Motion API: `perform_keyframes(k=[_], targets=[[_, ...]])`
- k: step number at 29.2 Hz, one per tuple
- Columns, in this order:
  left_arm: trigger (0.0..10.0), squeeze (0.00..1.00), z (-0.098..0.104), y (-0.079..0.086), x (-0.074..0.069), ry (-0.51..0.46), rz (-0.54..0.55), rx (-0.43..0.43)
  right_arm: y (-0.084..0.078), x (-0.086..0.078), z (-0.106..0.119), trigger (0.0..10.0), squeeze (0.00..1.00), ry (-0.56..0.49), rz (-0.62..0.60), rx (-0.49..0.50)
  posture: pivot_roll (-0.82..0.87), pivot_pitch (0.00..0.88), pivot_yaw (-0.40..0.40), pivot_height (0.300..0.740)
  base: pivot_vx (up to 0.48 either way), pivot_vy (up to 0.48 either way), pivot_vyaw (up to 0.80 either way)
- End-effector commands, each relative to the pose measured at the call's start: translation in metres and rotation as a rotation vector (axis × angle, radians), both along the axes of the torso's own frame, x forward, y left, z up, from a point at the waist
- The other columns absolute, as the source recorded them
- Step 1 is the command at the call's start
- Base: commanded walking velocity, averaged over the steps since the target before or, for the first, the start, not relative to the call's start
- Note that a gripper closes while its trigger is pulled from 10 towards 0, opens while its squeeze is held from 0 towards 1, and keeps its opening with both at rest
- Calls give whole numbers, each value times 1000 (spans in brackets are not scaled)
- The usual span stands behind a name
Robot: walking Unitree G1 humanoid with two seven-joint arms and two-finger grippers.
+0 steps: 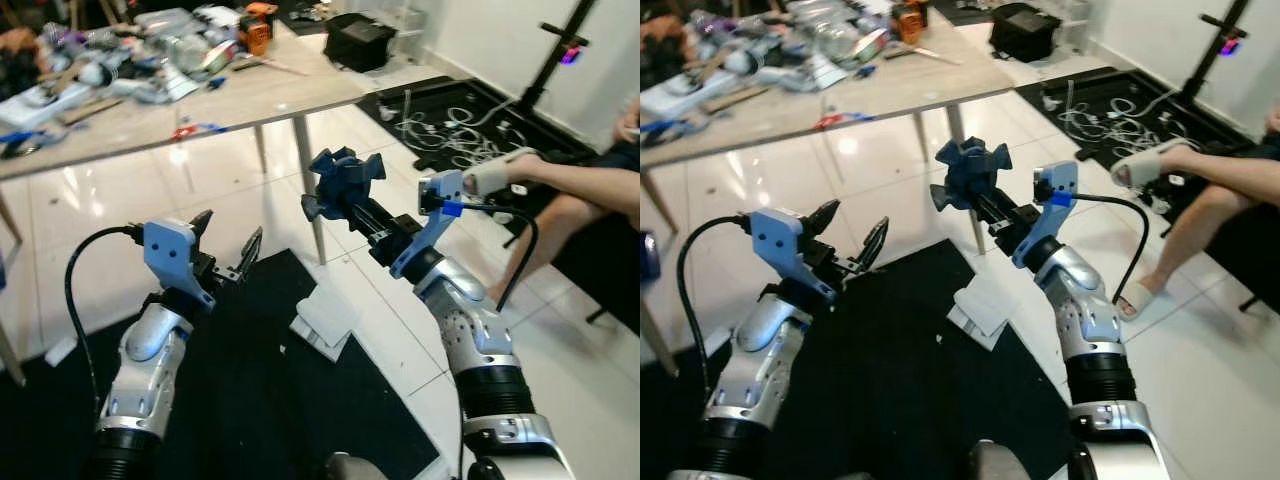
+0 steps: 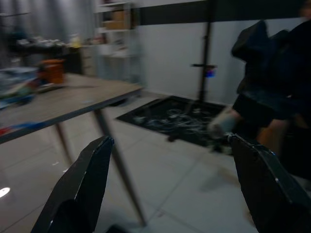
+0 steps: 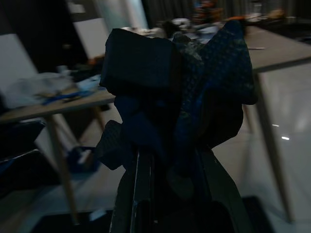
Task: Picking trash to rubbish bin
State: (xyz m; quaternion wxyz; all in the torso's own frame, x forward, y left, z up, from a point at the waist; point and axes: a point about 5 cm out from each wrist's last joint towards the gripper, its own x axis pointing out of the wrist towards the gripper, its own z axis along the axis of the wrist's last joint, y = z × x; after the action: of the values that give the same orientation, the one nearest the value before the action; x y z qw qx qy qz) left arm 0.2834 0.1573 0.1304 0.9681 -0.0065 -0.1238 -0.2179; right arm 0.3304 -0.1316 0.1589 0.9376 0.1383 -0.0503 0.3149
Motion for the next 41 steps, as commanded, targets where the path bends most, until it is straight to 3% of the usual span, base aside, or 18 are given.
perform_keyframes(k=[1,41], targets=[[10000,0,-3,-1,-2,2,-7,23,0,0,-1,10000,0,10,1,1,33,0,-34,740,0,0,-800],[10000,0,1,-7,-4,-11,-46,29,0,0,-1,10000,0,18,9,1,33,0,-34,740,0,0,-800]])
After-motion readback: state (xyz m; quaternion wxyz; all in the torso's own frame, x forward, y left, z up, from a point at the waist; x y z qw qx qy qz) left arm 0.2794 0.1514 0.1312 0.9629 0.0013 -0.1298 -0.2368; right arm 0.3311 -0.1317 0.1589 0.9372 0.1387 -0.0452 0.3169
